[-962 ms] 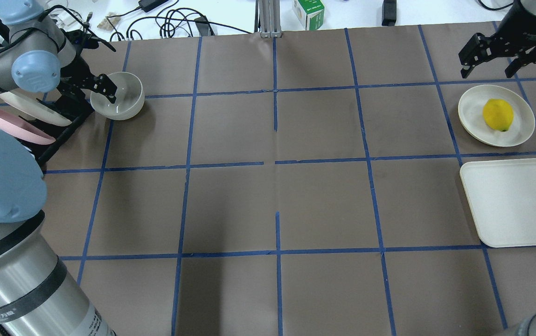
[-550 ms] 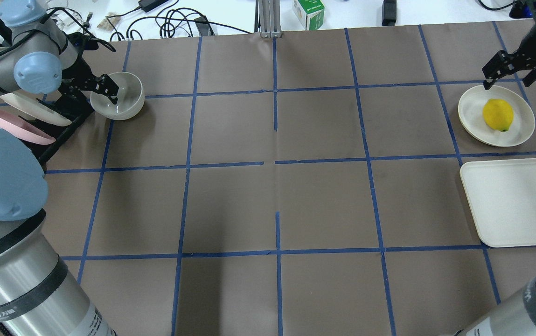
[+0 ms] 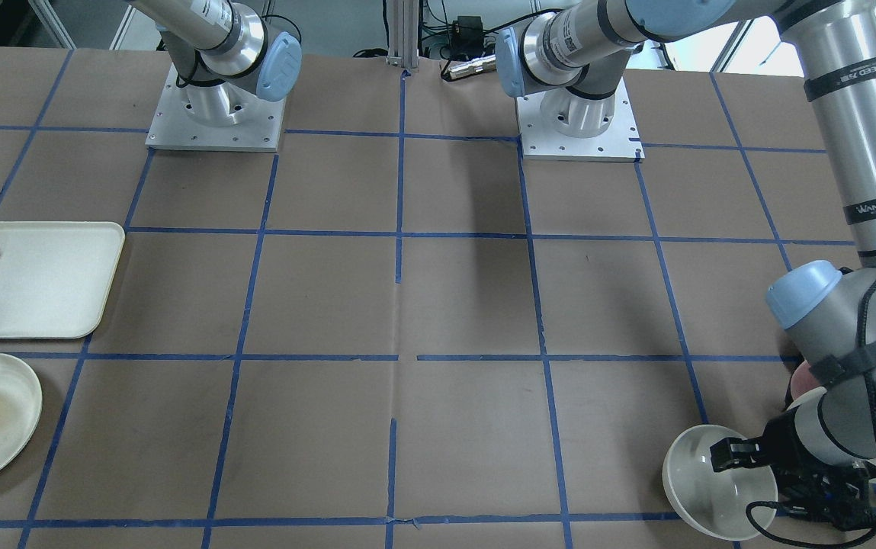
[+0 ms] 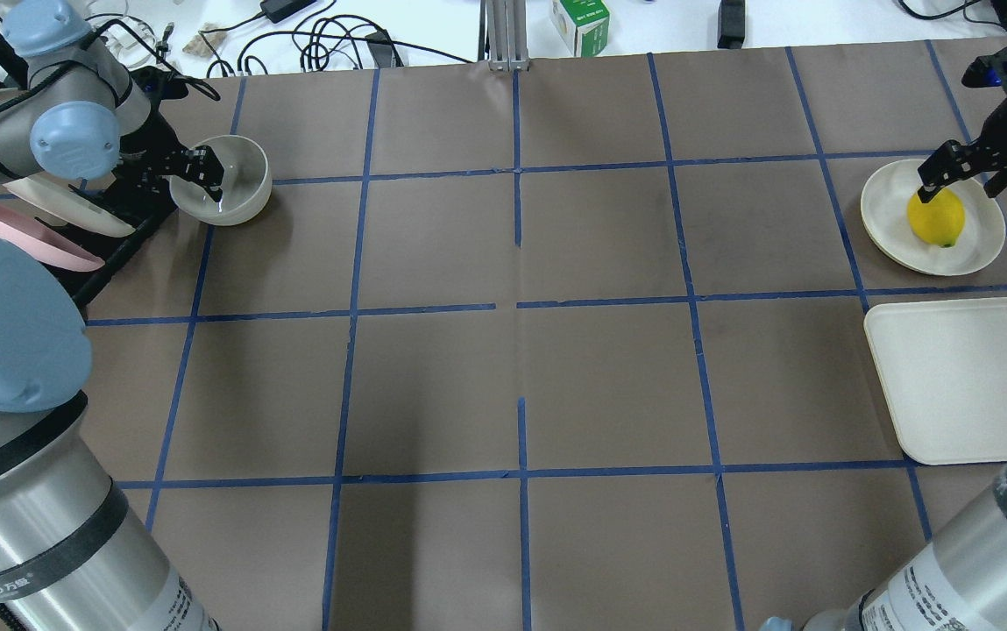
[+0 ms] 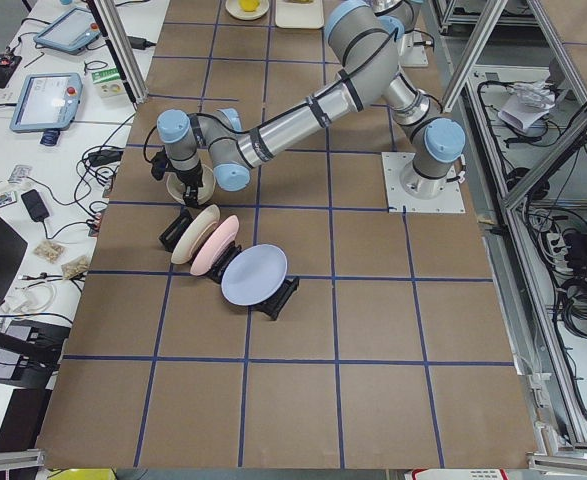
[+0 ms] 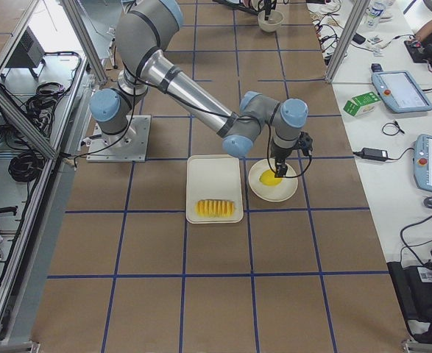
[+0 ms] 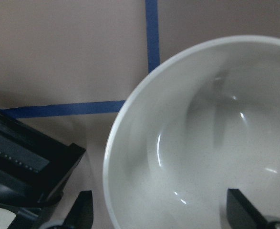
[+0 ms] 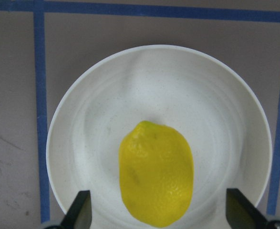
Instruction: Place bowl and put lemon in it
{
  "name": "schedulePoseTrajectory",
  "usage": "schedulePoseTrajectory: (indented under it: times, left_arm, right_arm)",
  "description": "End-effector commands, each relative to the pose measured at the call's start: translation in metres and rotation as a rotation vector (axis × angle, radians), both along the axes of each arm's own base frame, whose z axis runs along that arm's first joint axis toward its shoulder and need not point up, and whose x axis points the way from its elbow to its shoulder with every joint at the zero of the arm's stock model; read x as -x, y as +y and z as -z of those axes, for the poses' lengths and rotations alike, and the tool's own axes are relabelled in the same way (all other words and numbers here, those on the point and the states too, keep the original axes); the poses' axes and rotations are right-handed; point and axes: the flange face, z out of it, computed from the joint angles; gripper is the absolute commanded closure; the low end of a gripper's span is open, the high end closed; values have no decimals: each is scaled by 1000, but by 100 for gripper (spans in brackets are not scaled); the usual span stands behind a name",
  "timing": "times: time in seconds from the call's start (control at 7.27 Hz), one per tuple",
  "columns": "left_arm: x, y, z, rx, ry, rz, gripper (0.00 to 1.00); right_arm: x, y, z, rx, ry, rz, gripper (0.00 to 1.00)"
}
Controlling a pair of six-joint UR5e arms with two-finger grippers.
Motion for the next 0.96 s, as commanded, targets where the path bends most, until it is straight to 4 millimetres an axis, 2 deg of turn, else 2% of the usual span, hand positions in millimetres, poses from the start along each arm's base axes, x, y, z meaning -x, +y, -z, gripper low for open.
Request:
schedulePoseTrajectory:
  times: [0.0, 0.14, 0.28, 0.41, 0.55, 0.69, 0.83]
  left_arm:
    - [0, 0, -1, 6, 1, 6, 86]
    - [0, 0, -3, 9, -2, 10, 100]
    - [0, 0, -4, 12, -3, 9, 100]
    - [0, -1, -5, 13, -3, 10, 100]
    - [-3, -2, -12, 19, -9, 7, 100]
    - [-5, 2, -33, 16, -9, -8, 100]
    - [1, 4, -50, 10, -4, -2, 100]
  right_arm:
    - [4, -4, 24, -12, -8, 10, 0]
    - [5, -6, 34, -17, -13, 13, 0]
    - [6, -11, 38, 6, -13, 16, 18]
    - [6, -10, 37, 7, -9, 18, 80]
    - [6, -9, 35, 4, -7, 41, 100]
    - [6, -7, 31, -14, -3, 45, 100]
    - [7, -7, 15, -4, 6, 59, 100]
